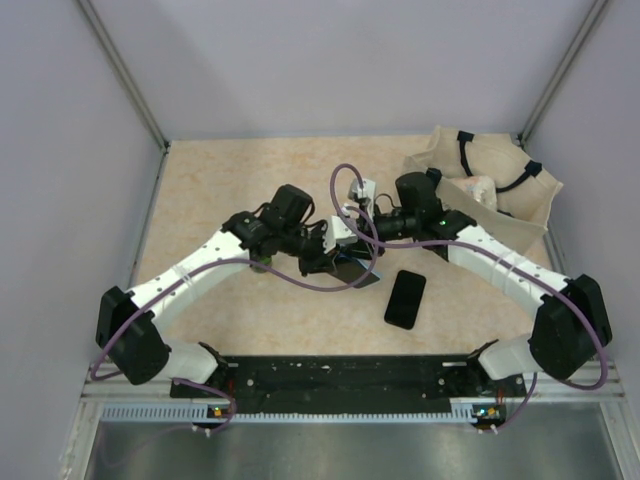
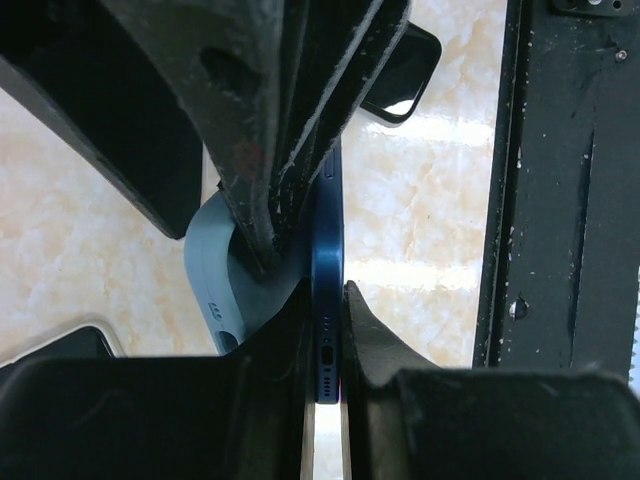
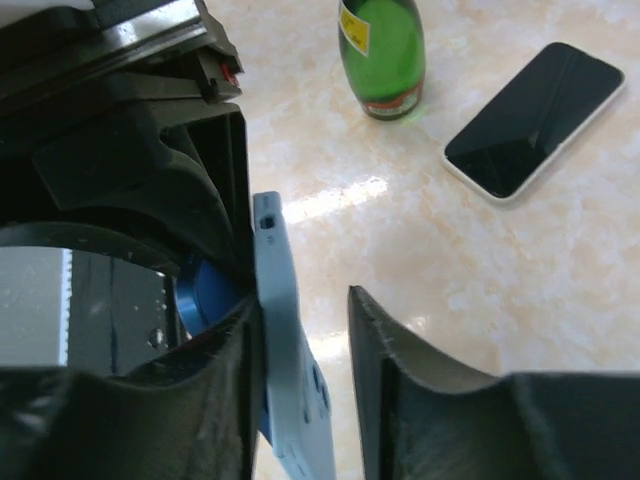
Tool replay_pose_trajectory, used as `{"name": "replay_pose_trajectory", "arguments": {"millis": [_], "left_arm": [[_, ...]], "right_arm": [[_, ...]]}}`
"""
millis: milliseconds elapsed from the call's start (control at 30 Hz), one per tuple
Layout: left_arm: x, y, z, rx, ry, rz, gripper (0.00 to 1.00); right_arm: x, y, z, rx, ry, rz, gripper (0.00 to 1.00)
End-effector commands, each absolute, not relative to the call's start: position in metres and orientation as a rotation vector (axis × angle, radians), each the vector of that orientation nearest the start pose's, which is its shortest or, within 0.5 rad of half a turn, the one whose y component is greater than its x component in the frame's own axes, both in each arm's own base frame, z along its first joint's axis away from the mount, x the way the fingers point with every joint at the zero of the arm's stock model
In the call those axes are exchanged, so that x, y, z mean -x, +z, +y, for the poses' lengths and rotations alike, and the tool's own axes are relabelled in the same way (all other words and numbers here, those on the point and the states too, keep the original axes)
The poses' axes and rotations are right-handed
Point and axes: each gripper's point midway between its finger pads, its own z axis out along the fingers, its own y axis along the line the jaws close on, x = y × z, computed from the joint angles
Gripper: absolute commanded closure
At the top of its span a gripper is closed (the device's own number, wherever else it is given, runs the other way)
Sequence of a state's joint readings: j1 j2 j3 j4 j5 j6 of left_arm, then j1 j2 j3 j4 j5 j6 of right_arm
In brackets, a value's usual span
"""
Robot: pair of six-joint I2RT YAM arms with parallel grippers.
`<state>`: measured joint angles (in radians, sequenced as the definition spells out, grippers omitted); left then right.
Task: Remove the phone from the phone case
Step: Remove the phone case from the phone, then place the phone case at the center of the board.
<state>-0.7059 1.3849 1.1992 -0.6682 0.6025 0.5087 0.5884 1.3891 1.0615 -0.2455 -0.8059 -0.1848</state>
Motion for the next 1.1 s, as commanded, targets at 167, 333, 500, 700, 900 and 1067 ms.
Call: {"name": "replay_pose_trajectory", "arguments": {"millis": [167, 333, 500, 700, 900, 1067], "left_arm": [[-0.22, 0.243, -0.3, -1.49, -0.792, 1.547, 1.0], [-0.202, 0.233, -0.283, -1.566, -0.768, 1.543, 1.0], [-0.171, 0.221, -0.252, -1.722, -0.748, 1.583, 1.0], [-0.144, 0.229, -0.226, -1.816, -0.73, 1.56, 1.0], [-0.14, 0.242, -0.221, -1.809, -0.717, 1.543, 1.0], [-0.142, 0.237, -0.221, -1.814, -0.708, 1.558, 1.0]], "right_arm": [[-0.232, 0.185, 0.315, 1.244, 1.152, 1.814, 1.0], [-0.26, 0.184, 0.306, 1.126, 1.016, 1.881, 1.0], [-0.301, 0.181, 0.293, 0.89, 0.988, 1.982, 1.0], [-0.322, 0.155, 0.299, 0.782, 1.047, 2.106, 1.0], [-0.33, 0.135, 0.321, 0.694, 1.217, 2.157, 1.0], [-0.354, 0.128, 0.336, 0.582, 1.265, 2.158, 1.0]]}}
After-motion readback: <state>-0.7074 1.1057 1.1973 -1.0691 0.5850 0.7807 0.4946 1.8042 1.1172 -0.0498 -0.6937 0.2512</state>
